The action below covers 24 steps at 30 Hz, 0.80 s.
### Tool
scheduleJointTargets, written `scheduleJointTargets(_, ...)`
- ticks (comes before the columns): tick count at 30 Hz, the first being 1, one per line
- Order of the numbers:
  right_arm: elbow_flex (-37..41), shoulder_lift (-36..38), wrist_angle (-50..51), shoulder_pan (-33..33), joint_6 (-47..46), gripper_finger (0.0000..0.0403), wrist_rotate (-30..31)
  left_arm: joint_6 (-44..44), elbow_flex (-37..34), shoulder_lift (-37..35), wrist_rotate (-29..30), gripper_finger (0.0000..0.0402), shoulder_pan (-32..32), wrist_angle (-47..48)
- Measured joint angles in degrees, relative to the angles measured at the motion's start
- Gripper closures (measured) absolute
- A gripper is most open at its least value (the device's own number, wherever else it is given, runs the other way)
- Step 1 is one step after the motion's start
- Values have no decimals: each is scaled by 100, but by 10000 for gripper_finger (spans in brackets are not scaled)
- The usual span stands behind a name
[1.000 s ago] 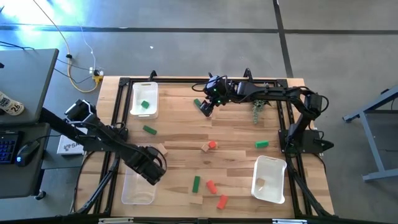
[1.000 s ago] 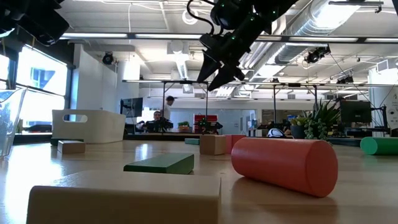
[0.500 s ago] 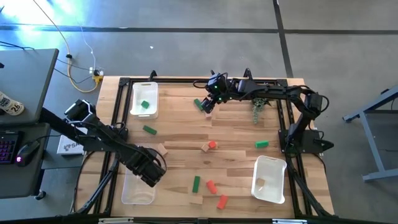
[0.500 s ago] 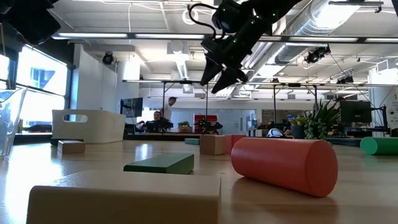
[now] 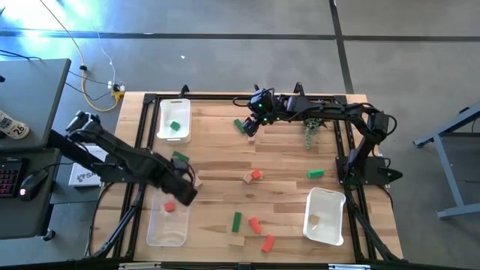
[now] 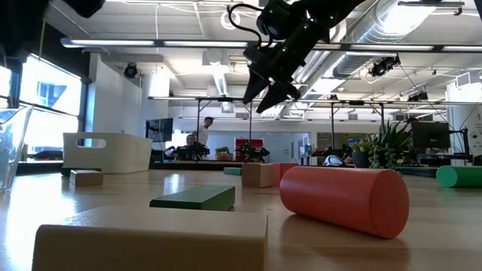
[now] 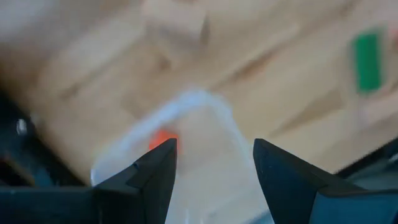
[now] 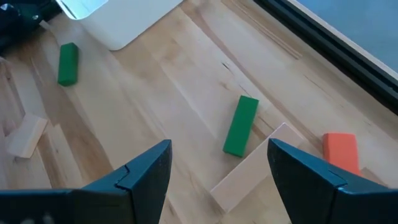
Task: Sort & place blocks by color
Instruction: Put the brown block into the bottom white bin
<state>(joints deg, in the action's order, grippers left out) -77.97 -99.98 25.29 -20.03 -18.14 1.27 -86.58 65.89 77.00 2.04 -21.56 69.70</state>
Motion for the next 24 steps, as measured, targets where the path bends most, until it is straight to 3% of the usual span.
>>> scheduleJointTargets(9, 0, -150, 161, -60, -413, 151, 43, 1113, -2, -572, 1242, 204, 1023, -8)
scheduleJointTargets(24, 4, -256, 514, -101, -1290, 151, 434, 3472, -22, -619, 1727, 204, 2744, -67)
